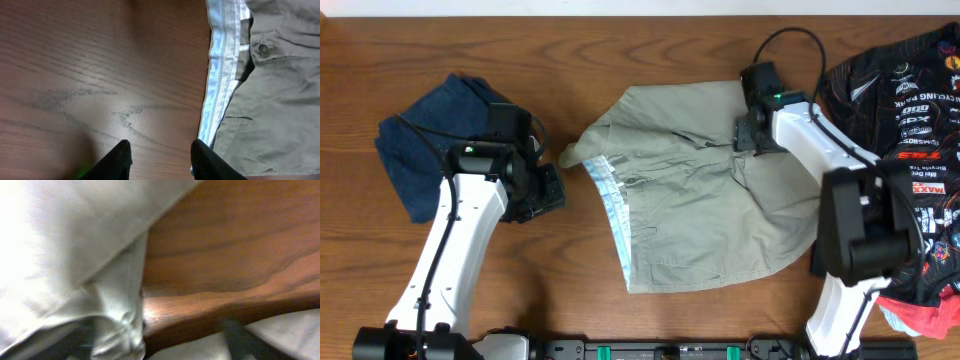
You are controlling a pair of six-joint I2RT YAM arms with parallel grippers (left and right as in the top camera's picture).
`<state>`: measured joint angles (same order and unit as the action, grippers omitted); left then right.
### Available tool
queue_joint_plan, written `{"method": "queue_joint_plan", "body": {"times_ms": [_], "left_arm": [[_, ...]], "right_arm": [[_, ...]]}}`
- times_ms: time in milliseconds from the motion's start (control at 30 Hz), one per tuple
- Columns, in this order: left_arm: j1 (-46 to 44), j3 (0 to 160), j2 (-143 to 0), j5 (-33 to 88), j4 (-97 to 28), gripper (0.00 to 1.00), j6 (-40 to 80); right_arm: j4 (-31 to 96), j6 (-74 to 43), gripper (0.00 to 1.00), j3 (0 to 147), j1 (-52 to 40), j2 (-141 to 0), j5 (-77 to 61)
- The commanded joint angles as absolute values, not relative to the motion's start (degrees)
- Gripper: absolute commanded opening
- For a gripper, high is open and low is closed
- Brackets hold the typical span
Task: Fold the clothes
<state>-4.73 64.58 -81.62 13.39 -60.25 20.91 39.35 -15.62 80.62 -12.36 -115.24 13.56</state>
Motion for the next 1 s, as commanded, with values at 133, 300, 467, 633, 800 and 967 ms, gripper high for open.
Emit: {"method": "queue_joint_plan", "body": {"times_ms": [133,300,467,633,800,967], "left_arm": [[-5.96,63.24,-80.86,13.56,-61.41,0.41,20.23],[-7.68,62.83,-80.97,13.54,-61.41,0.41,20.62],[-8.51,62.83,-80.97,13.54,-61.41,0.41,20.62],[-8.51,62.83,-80.97,13.54,-61.41,0.41,20.62],[-8.51,62.83,-80.97,13.54,-61.43,0.41,20.62],[-8.51,62.83,-80.97,13.54,-61.41,0.41,20.62]], "right_arm": [[37.01,0.10,0.78,80.68,-14.50,-104.62,-4.36],[38.46,4.91,0.72,80.62,-16.95,-106.48,-5.89],[39.05,6.11,0.68,80.62,-18.37,-110.15,-6.59],[37.58,6.98,0.63,80.62,-19.44,-113.97,-8.29],[36.10,6.92,0.53,80.62,-20.38,-117.30,-8.36],[34.24,4.03,0.33,80.62,-20.36,-117.86,-5.17]]}}
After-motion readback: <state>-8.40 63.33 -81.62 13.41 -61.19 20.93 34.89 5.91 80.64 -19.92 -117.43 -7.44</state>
